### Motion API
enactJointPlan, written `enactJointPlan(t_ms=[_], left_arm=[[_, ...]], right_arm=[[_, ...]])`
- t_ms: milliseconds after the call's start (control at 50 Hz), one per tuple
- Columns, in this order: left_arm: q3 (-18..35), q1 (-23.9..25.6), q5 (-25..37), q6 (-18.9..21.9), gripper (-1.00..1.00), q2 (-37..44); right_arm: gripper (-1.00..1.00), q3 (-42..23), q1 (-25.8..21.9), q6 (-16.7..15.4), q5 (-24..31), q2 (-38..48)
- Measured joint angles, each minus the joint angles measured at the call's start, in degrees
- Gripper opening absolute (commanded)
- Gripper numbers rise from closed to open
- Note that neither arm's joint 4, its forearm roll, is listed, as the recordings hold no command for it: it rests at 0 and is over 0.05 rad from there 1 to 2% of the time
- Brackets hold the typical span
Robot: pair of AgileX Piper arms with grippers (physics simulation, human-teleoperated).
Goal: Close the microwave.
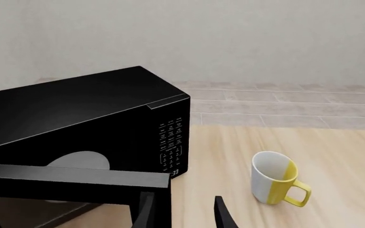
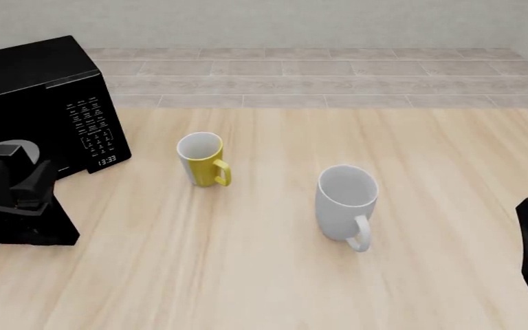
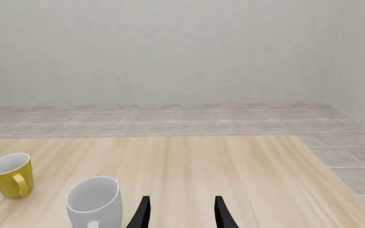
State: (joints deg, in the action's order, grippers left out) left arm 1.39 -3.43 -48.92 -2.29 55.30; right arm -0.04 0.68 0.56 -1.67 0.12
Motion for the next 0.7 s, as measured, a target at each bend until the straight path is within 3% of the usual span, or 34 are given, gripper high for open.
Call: enactJointPlan(t_ms=[420, 700], left_arm=[[4.8, 0.6, 0.1, 1.6, 1.00, 6.8], [9.5, 1.0, 2.8, 2.6, 1.00, 10.9]], right_arm=[[1.00, 0.0, 0.6, -1.9, -0.5, 0.0], [1.00, 0.0, -0.2, -0.4, -1.3, -0.1]])
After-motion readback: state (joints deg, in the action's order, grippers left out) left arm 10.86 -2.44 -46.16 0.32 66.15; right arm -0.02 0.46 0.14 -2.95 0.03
